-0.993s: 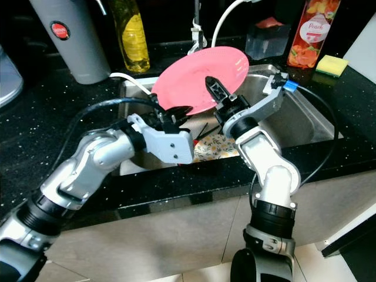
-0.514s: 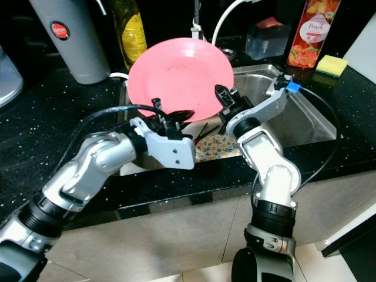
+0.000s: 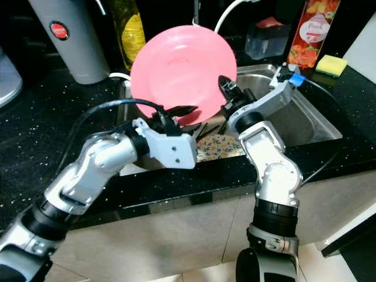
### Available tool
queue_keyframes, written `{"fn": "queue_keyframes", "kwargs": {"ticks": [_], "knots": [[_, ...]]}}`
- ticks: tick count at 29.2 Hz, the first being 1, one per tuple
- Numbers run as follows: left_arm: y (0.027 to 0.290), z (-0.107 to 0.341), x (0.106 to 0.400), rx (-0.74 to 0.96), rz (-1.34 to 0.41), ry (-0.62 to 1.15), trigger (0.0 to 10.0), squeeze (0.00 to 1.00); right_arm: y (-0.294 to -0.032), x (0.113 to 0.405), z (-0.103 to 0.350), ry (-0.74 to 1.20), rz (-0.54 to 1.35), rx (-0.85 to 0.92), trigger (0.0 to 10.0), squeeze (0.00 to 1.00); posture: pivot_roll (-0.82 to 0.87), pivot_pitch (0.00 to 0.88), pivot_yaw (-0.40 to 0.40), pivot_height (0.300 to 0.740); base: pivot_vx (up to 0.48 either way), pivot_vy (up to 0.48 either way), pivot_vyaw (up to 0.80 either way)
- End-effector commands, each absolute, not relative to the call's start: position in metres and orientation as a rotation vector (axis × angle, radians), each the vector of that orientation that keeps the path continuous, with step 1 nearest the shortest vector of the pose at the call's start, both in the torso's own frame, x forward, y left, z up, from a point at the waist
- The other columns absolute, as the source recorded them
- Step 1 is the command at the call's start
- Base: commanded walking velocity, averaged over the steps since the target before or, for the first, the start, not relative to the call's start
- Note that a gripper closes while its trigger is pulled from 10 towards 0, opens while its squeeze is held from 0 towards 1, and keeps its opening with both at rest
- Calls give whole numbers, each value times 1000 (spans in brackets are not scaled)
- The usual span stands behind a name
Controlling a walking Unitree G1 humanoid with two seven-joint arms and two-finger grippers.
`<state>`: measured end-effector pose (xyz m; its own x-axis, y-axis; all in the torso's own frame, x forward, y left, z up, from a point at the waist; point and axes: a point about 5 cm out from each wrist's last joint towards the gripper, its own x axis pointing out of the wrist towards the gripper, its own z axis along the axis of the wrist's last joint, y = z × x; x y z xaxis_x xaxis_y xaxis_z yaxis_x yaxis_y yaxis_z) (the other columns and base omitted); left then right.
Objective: Kitchen organization
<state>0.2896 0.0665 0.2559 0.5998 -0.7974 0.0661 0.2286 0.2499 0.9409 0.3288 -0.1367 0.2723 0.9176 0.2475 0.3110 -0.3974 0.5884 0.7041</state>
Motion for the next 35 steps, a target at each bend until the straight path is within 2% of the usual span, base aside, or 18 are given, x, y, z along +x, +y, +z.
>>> {"fn": "queue_keyframes", "kwargs": {"ticks": [1, 5, 8, 9, 10, 12, 14, 16, 18, 19, 20, 21, 26, 27, 28, 29, 30, 35], "knots": [[74, 255, 287, 1069, -762, -590, 10000, 0, -145, 330, 269, -200, 316, 846, 10000, 0, 83, 59, 27, 740, 0, 0, 0], [83, 253, 286, 1049, -754, -555, 10000, 0, -152, 334, 262, -198, 243, 840, 10000, 0, 85, 57, 25, 740, 0, 0, 0], [88, 250, 284, 1014, -778, -500, 10000, 0, -162, 338, 255, -201, 112, 736, 10000, 0, 87, 55, 23, 740, 0, 0, 0], [90, 251, 284, 953, -782, -476, 10000, 0, -164, 340, 252, -197, 73, 669, 10000, 0, 89, 54, 23, 740, 0, 0, 0], [94, 256, 284, 810, -766, -443, 10000, 0, -162, 342, 245, -170, 48, 557, 10000, 0, 90, 53, 22, 740, 0, 0, 0], [96, 259, 284, 744, -754, -431, 10000, 0, -160, 343, 242, -154, 48, 511, 10000, 0, 90, 53, 22, 740, 0, 0, 0], [107, 270, 299, 573, -614, -377, 10000, 0, -143, 346, 224, -36, 98, 362, 10000, 0, 92, 52, 19, 740, 0, 0, 0], [107, 270, 299, 573, -614, -377, 10000, 0, -143, 346, 224, -36, 98, 362, 10000, 0, 92, 52, 19, 740, 0, 0, 0], [118, 277, 315, 441, -476, -316, 10000, 0, -132, 346, 217, -4, 147, 416, 10000, 0, 92, 54, 18, 740, 0, 0, 0], [123, 278, 321, 369, -424, -271, 10000, 0, -129, 346, 215, 3, 156, 434, 10000, 133, 92, 54, 18, 740, 0, 0, 0], [123, 278, 321, 369, -424, -271, 10000, 0, -129, 346, 215, 3, 156, 434, 10000, 133, 92, 54, 18, 740, 0, 0, 0], [127, 273, 328, 258, -393, -179, 10000, 0, -126, 348, 208, 20, 144, 435, 10000, 1000, 90, 57, 20, 740, 0, 0, 0], [122, 266, 327, 183, -423, -109, 10000, 0, -127, 350, 203, 12, 111, 396, 10000, 1000, 92, 59, 19, 740, 0, 0, 0], [121, 265, 326, 170, -420, -95, 10000, 0, -127, 349, 210, -49, 109, 386, 10000, 1000, 94, 63, 18, 740, 0, 0, 0], [120, 264, 324, 165, -415, -84, 10000, 0, -129, 343, 232, -210, 118, 373, 10000, 275, 89, 66, 21, 740, 0, 0, 0], [120, 264, 324, 165, -415, -84, 10000, 0, -129, 343, 232, -210, 118, 373, 10000, 275, 89, 66, 21, 740, 0, 0, 0], [119, 264, 324, 156, -413, -83, 10000, 0, -131, 339, 243, -279, 117, 378, 10000, 0, 88, 68, 22, 740, 0, 0, 0], [119, 266, 325, 116, -400, -56, 10000, 0, -134, 334, 255, -348, 112, 373, 10000, 0, 85, 68, 26, 740, 0, 0, 0]]}}
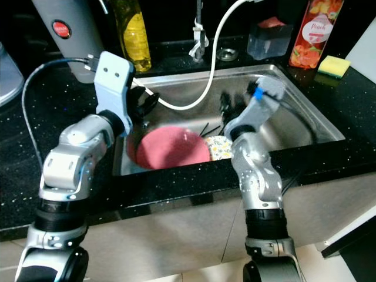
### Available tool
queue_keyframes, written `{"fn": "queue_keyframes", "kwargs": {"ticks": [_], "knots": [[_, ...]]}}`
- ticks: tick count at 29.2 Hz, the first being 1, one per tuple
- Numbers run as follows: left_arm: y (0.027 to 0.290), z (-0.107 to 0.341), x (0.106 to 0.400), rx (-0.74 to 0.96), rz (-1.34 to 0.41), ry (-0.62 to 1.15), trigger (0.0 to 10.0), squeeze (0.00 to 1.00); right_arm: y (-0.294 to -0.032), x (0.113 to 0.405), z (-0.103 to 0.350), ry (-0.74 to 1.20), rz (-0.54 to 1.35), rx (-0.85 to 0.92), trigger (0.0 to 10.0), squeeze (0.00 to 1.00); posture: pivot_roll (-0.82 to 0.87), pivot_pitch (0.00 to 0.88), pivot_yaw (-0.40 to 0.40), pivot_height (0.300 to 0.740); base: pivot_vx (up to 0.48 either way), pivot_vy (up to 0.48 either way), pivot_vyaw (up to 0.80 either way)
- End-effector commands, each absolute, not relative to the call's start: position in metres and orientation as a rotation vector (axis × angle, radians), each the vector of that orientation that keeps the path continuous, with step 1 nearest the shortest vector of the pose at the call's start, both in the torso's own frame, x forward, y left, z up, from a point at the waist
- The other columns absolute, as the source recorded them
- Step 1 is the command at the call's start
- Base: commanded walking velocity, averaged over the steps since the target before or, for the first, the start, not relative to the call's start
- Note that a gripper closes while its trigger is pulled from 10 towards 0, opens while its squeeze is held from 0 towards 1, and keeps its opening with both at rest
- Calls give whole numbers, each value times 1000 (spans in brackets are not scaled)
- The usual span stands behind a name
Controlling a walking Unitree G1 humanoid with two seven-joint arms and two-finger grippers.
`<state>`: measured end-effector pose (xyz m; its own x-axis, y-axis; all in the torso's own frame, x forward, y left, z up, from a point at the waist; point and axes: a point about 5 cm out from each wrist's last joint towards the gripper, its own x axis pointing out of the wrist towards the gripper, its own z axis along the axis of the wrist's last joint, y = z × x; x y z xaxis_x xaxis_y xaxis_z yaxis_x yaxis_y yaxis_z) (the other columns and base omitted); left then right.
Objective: Kitchen organization
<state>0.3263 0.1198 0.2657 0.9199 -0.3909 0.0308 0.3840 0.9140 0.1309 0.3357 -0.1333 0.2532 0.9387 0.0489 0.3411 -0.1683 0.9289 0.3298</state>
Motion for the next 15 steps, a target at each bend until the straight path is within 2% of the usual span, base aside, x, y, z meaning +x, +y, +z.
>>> {"fn": "queue_keyframes", "kwargs": {"ticks": [1, 4, 8, 12, 14, 15], "knots": [[118, 264, 328, 5, -399, 45, 10000, 0, -130, 331, 256, -368, 125, 269, 10000, 0, 85, 68, 30, 740, 0, 0, 0], [116, 257, 329, -78, -397, 142, 10000, 0, -114, 324, 250, -366, 188, 82, 10000, 0, 85, 66, 35, 740, 0, 0, 0], [118, 255, 328, -72, -378, 152, 10000, 0, -108, 321, 243, -361, 202, 63, 10000, 0, 81, 75, 42, 740, 0, 0, 0], [114, 253, 322, 21, -379, 70, 10000, 0, -104, 316, 230, -333, 175, 78, 10000, 0, 81, 64, 45, 740, 0, 0, 0], [114, 260, 320, 122, -358, -76, 10000, 0, -106, 314, 225, -332, 144, 53, 10000, 0, 81, 48, 45, 740, 0, 0, 0], [114, 260, 320, 122, -358, -76, 10000, 0, -106, 314, 225, -332, 144, 53, 10000, 0, 81, 48, 45, 740, 0, 0, 0]]}}
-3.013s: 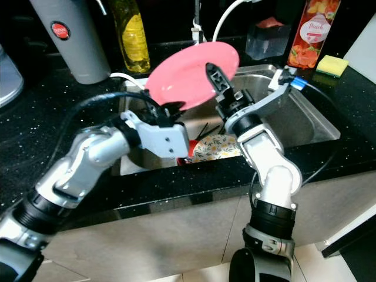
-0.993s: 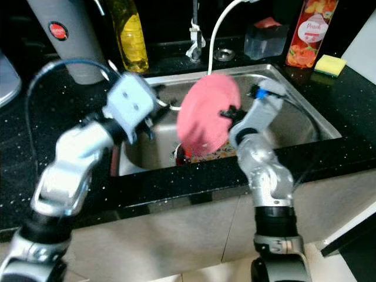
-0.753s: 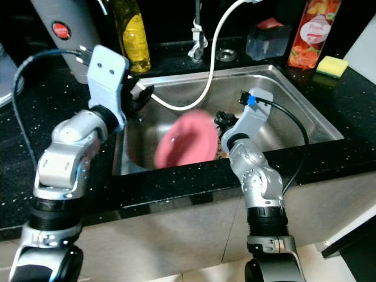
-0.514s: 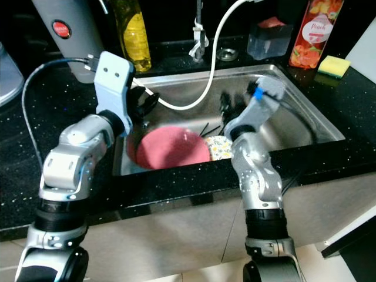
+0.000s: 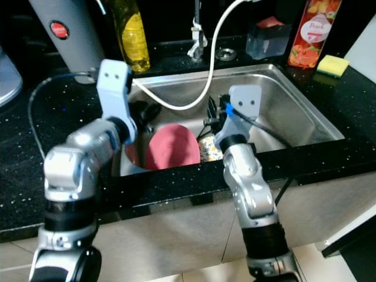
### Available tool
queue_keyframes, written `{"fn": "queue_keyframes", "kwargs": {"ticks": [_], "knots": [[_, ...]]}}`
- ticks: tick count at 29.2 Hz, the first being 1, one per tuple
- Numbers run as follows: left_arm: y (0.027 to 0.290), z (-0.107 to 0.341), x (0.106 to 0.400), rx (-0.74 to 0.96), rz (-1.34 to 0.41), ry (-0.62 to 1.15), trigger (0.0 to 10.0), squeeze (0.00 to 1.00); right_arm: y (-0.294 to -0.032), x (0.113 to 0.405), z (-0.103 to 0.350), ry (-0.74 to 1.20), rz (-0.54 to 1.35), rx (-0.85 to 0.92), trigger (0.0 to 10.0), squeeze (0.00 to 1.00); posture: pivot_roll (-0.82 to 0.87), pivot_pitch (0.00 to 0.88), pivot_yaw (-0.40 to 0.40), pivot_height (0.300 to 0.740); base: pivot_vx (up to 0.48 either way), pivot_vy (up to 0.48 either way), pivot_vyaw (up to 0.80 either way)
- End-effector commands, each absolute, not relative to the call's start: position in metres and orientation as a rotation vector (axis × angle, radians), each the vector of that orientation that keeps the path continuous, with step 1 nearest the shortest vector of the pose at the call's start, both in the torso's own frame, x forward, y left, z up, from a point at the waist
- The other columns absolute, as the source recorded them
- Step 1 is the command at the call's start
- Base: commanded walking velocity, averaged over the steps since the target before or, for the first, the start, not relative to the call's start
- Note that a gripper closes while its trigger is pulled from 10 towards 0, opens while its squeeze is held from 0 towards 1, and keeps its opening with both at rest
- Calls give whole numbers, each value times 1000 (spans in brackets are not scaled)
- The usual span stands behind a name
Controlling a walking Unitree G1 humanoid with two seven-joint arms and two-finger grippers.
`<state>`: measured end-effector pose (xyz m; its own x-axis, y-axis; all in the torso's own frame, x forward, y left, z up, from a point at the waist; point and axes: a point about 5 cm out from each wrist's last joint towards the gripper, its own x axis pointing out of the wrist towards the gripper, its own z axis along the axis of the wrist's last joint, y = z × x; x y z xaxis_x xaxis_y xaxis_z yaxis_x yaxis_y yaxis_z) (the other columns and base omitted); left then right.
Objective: Kitchen organization
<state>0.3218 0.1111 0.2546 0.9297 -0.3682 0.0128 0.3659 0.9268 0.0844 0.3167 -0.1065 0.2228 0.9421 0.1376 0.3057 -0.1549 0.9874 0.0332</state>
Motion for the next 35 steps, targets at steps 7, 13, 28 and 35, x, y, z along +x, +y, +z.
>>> {"fn": "queue_keyframes", "kwargs": {"ticks": [7, 13, 28, 35], "knots": [[114, 271, 307, 144, -349, -265, 10000, 43, -110, 312, 230, -417, 94, -60, 10000, 0, 81, 25, 47, 740, 0, 0, 0], [133, 256, 310, 141, -280, -222, 10000, 0, -122, 314, 228, -423, 30, -107, 10000, 0, 90, 13, 37, 740, 0, 0, 0], [159, 232, 320, 70, -144, -164, 10000, 0, -249, 310, 255, -482, -390, -335, 10000, 0, 61, 0, 17, 740, 0, 0, 0], [156, 227, 324, 105, -145, -151, 10000, 0, -340, 284, 265, -422, -687, -532, 10000, 0, 32, 0, 22, 740, 0, 0, 0]]}}
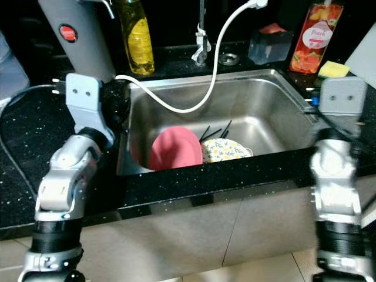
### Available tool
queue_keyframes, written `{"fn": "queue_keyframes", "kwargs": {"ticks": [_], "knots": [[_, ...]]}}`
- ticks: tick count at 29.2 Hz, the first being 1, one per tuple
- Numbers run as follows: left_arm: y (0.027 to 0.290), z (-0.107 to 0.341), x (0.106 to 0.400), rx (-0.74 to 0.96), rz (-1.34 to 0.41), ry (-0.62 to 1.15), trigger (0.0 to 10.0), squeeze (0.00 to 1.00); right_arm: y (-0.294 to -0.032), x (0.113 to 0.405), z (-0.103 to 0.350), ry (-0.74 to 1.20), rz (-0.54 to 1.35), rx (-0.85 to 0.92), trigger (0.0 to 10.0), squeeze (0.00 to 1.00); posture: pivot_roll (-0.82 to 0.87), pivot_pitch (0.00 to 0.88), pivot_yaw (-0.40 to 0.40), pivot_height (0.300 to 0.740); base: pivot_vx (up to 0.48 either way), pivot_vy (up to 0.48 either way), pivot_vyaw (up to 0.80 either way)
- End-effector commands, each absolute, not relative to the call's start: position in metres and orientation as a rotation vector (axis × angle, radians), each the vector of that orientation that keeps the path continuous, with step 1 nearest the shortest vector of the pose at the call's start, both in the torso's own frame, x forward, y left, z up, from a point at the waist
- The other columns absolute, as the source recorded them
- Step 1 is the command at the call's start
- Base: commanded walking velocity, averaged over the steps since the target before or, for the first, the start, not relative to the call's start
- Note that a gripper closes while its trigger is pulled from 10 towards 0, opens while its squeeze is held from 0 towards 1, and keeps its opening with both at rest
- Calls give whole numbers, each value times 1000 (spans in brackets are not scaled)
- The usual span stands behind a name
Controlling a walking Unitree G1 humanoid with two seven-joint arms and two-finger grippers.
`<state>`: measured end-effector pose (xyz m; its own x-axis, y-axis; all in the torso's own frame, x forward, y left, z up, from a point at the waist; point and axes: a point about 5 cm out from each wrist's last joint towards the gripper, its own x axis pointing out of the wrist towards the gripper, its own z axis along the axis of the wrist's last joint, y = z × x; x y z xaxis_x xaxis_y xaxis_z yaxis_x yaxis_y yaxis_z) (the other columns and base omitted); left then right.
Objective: Kitchen organization
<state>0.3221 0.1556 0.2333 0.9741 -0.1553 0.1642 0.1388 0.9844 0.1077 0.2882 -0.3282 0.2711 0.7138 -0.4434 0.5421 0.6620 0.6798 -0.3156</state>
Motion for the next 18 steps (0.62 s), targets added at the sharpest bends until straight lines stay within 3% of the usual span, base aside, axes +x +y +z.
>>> {"fn": "queue_keyframes", "kwargs": {"ticks": [1, 3, 5, 6, 7, 8, 13, 18], "knots": [[156, 227, 324, 105, -145, -151, 10000, 0, -340, 284, 265, -422, -687, -532, 10000, 0, 32, 0, 22, 740, 0, 0, 0], [156, 227, 325, 104, -138, -155, 10000, 0, -355, 277, 262, -390, -733, -535, 10000, 0, 31, 0, 20, 740, 0, 0, 0], [160, 232, 329, 77, -118, -180, 10000, 0, -397, 254, 228, -224, -838, -541, 10000, 0, 27, 0, 12, 740, 0, 0, 0], [160, 232, 329, 77, -118, -180, 10000, 0, -397, 254, 228, -224, -838, -541, 10000, 0, 27, 0, 12, 740, 0, 0, 0], [163, 236, 331, 60, -105, -203, 10000, 0, -424, 229, 187, -46, -907, -535, 10000, 0, 26, 0, 9, 740, 0, 0, 0], [164, 237, 331, 56, -104, -210, 10000, 0, -431, 218, 168, 31, -928, -519, 10000, 0, 24, 0, 6, 740, 0, 0, 0], [164, 238, 331, 58, -101, -221, 10000, 0, -436, 182, 108, 265, -959, -510, 10000, 0, 22, 0, 1, 740, 0, 0, 0], [164, 237, 330, 61, -102, -224, 10000, 0, -441, 146, 74, 419, -1024, -498, 10000, 0, 24, 0, -1, 740, 0, 0, 0]]}}
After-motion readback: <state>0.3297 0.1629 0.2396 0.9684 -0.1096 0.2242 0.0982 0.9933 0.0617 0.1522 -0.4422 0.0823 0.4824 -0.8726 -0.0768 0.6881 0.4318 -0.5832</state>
